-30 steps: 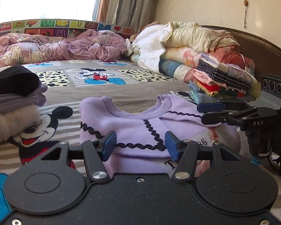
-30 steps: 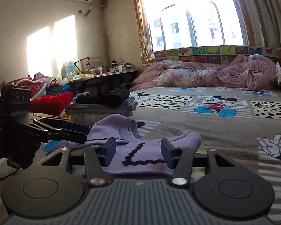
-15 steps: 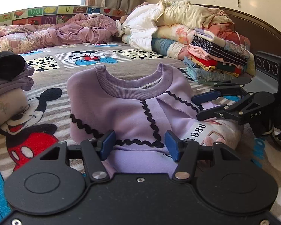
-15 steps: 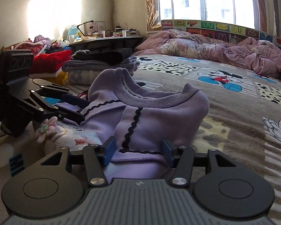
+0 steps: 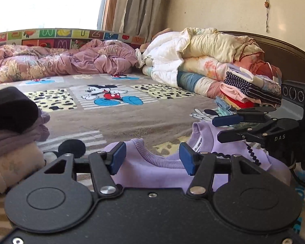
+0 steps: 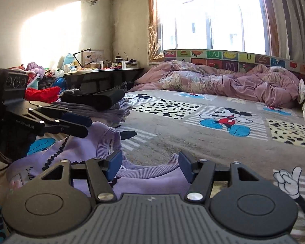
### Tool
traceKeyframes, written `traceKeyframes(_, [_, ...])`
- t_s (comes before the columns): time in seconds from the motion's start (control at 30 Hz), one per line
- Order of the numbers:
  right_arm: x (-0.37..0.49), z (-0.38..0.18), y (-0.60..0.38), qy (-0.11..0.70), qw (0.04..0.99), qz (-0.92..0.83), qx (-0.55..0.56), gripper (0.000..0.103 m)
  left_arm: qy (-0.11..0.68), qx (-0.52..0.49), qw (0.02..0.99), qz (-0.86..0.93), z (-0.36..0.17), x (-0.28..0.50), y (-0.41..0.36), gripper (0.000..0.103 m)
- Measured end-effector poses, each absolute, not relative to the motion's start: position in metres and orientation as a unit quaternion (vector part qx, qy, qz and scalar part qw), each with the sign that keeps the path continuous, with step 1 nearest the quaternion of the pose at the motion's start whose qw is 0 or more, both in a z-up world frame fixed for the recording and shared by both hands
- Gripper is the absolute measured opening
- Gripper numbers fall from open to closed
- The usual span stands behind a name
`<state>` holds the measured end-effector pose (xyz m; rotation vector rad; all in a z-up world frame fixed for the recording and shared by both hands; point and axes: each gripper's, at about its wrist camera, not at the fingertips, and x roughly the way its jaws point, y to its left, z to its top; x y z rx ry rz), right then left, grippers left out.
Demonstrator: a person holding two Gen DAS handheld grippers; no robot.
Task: Fold clothes
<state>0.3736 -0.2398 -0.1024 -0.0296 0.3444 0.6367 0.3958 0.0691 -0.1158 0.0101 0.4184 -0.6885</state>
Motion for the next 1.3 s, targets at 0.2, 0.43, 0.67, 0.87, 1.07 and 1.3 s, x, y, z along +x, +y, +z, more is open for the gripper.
traceKeyframes(0.2, [0.388, -0.131, -0.241, 0.233, 0.922, 0.307, 0.028, 0.064, 0.261, 0.011, 0.905, -0.336, -0.139, 0.41, 0.059, 0.058])
traceKeyframes(0.43, [0.393, -0.144, -0.244, 0.258, 0.914, 0.306, 0.065, 0.064, 0.274, 0.014, 0.903, -0.331, -0.146, 0.409, 0.057, 0.058])
traceKeyframes(0.67, [0.392, -0.142, -0.242, 0.252, 0.919, 0.298, 0.054, 0.064, 0.263, 0.045, 0.912, -0.313, -0.145, 0.402, 0.05, 0.059])
traceKeyframes(0.87, [0.38, -0.128, -0.26, 0.237, 0.928, 0.26, 0.12, 0.073, 0.243, 0.002, 0.927, -0.285, -0.127, 0.386, 0.065, 0.069])
traceKeyframes(1.07, [0.357, -0.135, -0.293, 0.261, 0.901, 0.225, 0.265, 0.079, 0.267, -0.14, 0.921, -0.246, -0.122, 0.367, 0.097, 0.072])
traceKeyframes(1.3, [0.328, -0.156, -0.29, 0.307, 0.862, 0.214, 0.342, 0.083, 0.313, -0.274, 0.883, -0.217, -0.129, 0.34, 0.107, 0.077])
